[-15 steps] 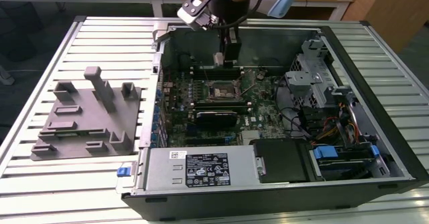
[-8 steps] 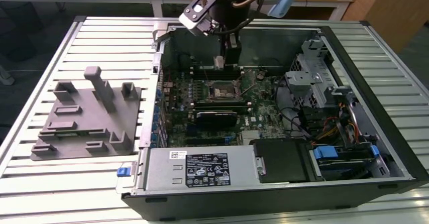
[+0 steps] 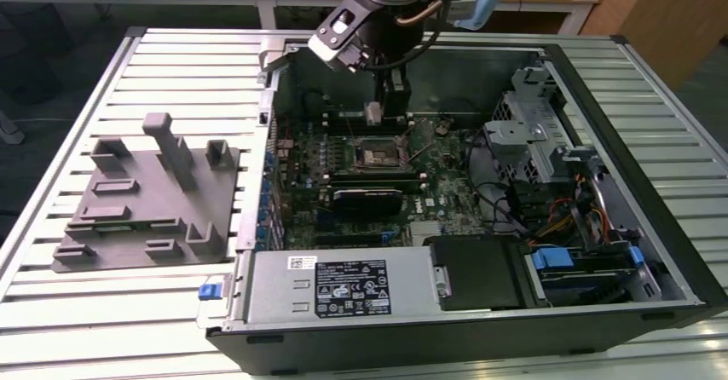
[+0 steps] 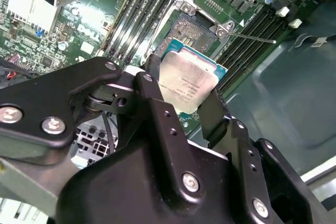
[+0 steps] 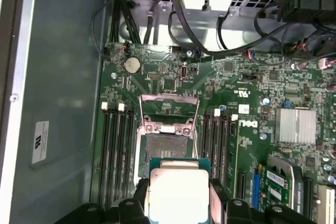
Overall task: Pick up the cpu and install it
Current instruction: 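Place the cpu into insertion slot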
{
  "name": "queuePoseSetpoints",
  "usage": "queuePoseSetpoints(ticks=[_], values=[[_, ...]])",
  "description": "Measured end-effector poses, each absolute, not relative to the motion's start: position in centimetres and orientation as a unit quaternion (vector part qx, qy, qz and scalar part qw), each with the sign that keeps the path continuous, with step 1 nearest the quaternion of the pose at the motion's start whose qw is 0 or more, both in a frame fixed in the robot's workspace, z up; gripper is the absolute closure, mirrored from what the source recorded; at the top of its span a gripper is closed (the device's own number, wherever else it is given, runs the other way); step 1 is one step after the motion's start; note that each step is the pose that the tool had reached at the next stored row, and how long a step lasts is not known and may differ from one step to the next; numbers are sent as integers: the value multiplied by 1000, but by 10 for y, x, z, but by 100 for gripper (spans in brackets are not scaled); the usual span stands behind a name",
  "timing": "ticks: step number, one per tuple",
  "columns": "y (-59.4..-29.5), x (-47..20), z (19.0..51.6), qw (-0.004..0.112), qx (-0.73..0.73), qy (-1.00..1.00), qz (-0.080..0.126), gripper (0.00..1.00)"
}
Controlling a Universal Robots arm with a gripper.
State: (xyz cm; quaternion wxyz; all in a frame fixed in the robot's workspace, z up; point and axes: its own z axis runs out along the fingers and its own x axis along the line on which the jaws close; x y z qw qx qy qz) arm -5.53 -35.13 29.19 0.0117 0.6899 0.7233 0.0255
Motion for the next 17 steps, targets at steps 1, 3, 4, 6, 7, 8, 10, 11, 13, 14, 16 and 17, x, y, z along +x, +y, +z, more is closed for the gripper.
queuePoseSetpoints(ticks=[1, 3, 4, 6, 7, 8, 10, 11, 13, 14, 16, 17], values=[[-351, -55, 291, 12, 690, 723, 25, 46], [-351, -54, 289, 12, 690, 723, 25, 46], [-351, -54, 288, 12, 690, 723, 25, 46], [-350, -52, 288, 12, 690, 723, 25, 46], [-350, -51, 287, 12, 690, 723, 25, 46], [-350, -50, 287, 12, 690, 723, 25, 46], [-349, -49, 285, 12, 690, 723, 25, 46], [-348, -49, 284, 12, 691, 722, 25, 46], [-347, -49, 282, 12, 693, 720, 25, 46], [-346, -49, 281, 12, 694, 720, 25, 46], [-345, -49, 278, 12, 695, 718, 25, 46], [-345, -49, 277, 12, 696, 718, 25, 46]])
